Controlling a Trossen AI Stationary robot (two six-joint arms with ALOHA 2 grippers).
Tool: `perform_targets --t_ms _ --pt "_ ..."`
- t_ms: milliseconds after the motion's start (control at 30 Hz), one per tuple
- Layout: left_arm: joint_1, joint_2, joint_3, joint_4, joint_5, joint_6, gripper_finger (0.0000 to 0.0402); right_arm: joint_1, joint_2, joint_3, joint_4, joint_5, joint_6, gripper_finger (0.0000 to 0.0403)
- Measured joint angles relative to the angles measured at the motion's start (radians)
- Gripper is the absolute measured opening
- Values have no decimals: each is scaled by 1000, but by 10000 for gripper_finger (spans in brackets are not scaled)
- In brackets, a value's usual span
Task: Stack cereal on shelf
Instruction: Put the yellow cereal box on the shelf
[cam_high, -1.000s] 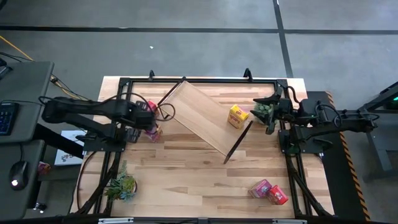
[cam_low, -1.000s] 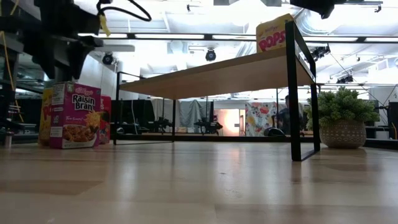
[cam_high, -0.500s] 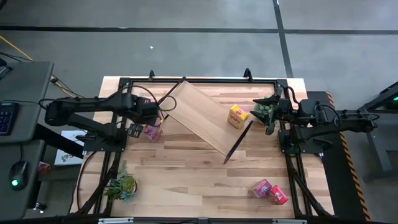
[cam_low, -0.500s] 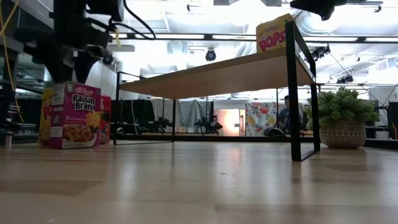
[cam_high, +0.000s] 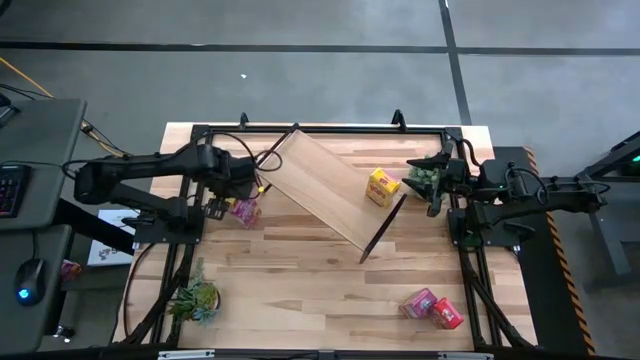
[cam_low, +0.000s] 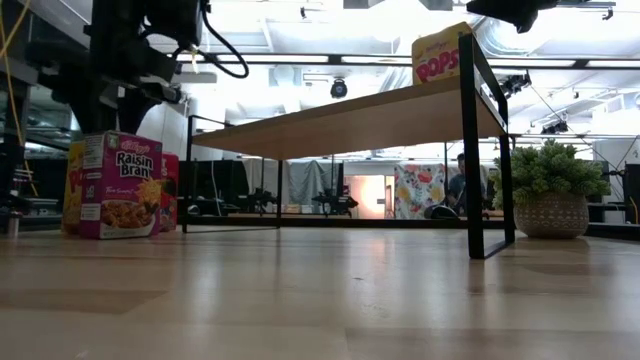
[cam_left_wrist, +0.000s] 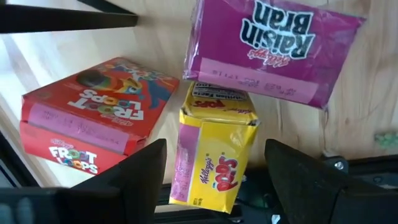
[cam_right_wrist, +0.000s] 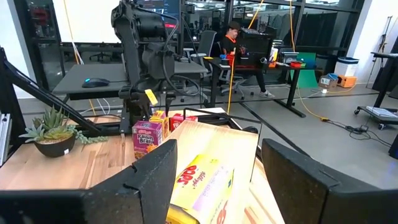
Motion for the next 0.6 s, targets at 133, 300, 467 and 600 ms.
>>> perform_targets --t_ms 133,300,467,600 --pt "0 22 0 -9 6 4 264 0 0 0 0 0 0 227" --pt "0 56 0 -16 6 22 264 0 0 0 0 0 0 227" --pt "0 80 0 -17 3 37 264 0 0 0 -5 0 0 227" --pt "0 106 0 -23 -6 38 264 0 0 0 -5 0 0 227"
